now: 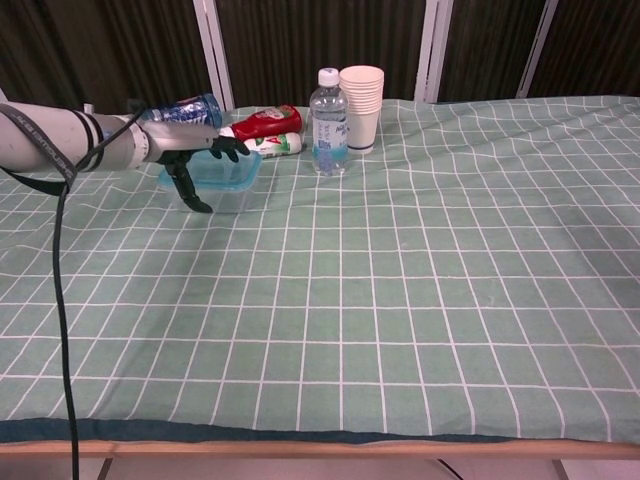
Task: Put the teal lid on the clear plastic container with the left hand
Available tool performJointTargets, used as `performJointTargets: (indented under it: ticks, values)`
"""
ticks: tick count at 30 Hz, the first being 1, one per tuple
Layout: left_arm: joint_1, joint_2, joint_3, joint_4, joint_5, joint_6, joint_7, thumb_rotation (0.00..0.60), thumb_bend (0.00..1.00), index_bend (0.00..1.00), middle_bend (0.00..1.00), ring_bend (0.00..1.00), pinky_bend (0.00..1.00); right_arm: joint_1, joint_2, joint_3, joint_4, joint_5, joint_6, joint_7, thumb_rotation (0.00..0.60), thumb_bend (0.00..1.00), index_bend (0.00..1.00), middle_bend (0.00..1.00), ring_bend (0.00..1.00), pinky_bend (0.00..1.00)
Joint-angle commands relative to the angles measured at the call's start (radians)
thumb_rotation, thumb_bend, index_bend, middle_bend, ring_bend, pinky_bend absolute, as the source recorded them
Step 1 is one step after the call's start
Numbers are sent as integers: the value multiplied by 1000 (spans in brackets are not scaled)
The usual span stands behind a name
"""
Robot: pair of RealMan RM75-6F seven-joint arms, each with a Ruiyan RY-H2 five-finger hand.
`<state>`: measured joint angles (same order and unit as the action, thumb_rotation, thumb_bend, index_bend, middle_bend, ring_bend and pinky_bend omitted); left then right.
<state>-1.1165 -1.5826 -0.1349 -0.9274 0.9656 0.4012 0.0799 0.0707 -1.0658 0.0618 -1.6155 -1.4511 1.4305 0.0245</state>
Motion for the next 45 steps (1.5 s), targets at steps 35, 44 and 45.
performJointTargets:
  ticks: [35, 44, 45]
  values:
    - [142, 184, 3, -323, 102, 261, 46, 600, 232, 0, 222, 91, 0, -1, -1, -9, -3, -21, 5, -8, 600, 118, 0, 0, 0, 0]
    - [167, 191, 15, -299, 86, 246, 39, 600, 234, 0, 234, 103, 0, -2, -3, -8, -5, -19, 6, -14, 600, 118, 0, 0, 0, 0]
    - [169, 189, 16, -295, 88, 244, 35, 600, 233, 0, 234, 103, 0, -1, -4, -8, -5, -18, 5, -15, 600, 118, 0, 0, 0, 0]
